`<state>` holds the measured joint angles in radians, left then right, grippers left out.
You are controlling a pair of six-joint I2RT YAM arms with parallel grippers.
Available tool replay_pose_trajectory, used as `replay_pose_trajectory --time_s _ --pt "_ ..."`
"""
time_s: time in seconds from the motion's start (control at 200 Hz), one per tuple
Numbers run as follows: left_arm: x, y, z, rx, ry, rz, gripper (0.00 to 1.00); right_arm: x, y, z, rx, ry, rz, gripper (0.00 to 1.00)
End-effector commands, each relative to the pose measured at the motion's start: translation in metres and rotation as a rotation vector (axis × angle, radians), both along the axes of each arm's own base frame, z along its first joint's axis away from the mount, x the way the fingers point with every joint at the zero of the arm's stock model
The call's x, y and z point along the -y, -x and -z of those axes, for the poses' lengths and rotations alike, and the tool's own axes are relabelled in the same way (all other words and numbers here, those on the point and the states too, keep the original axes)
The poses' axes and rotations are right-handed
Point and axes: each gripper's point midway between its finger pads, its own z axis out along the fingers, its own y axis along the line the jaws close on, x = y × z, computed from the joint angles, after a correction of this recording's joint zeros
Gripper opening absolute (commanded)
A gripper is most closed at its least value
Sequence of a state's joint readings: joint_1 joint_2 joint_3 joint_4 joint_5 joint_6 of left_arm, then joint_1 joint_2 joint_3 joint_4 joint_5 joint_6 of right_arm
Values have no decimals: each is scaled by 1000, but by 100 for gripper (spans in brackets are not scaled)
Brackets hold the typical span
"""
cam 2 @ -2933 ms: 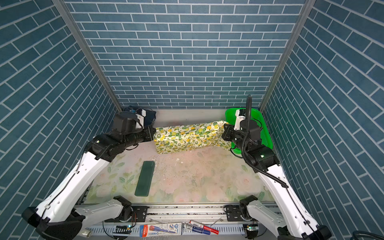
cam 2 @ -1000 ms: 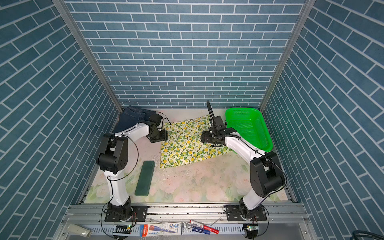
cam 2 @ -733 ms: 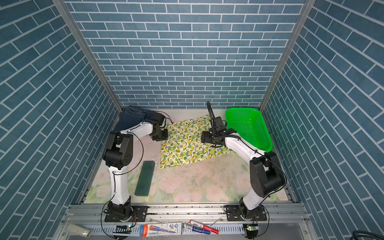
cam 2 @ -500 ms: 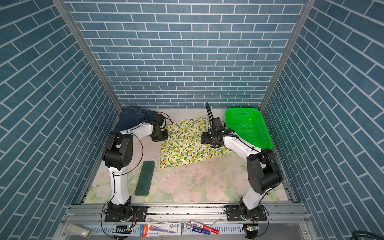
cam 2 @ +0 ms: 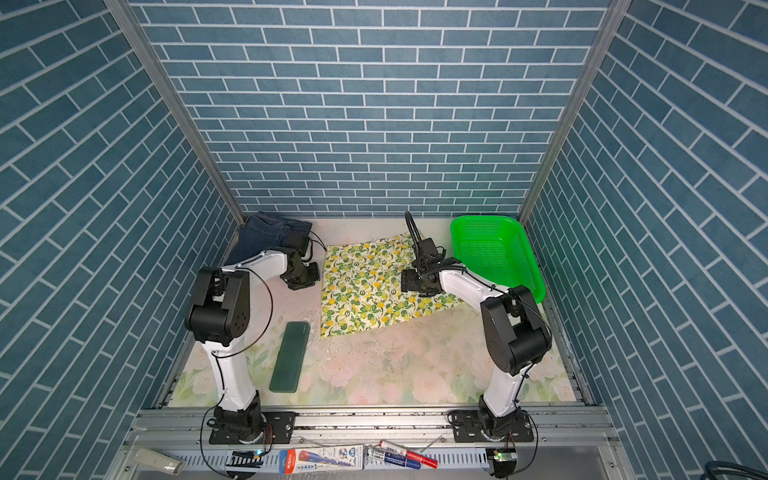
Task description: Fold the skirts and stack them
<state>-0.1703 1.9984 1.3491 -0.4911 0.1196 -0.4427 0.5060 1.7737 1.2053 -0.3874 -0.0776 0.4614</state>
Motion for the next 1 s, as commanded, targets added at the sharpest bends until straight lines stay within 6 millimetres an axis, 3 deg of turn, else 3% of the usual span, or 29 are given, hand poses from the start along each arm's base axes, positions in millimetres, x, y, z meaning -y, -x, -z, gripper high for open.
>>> replay_pose_trajectory --time_s 0.0,0.04,0.095,0.28,0.35,0.4,0.55,0.785,0.995 --pt "9 1 -19 56 8 18 35 -4 -14 -6 46 31 -23 82" --pt "12 1 -22 69 -7 34 49 -4 -15 -4 44 37 -22 82" --pt "18 3 -22 66 -36 59 57 -5 -17 -4 45 37 -22 82" --pt "34 7 -1 13 -65 110 59 -7 -18 -13 59 22 -23 82" --pt "39 7 6 -2 -62 122 55 -5 -17 -17 66 20 -22 82" --pt "42 8 9 -13 -66 129 47 -4 -15 -20 71 21 -20 82" --pt "39 10 17 -54 -97 133 0 1 -13 -27 88 33 -13 82" --pt "15 16 -1 -20 -100 72 0 9 -8 -31 100 64 -12 82" --pt "-11 23 7 -20 -37 -37 0 18 -9 -26 99 123 -12 82"
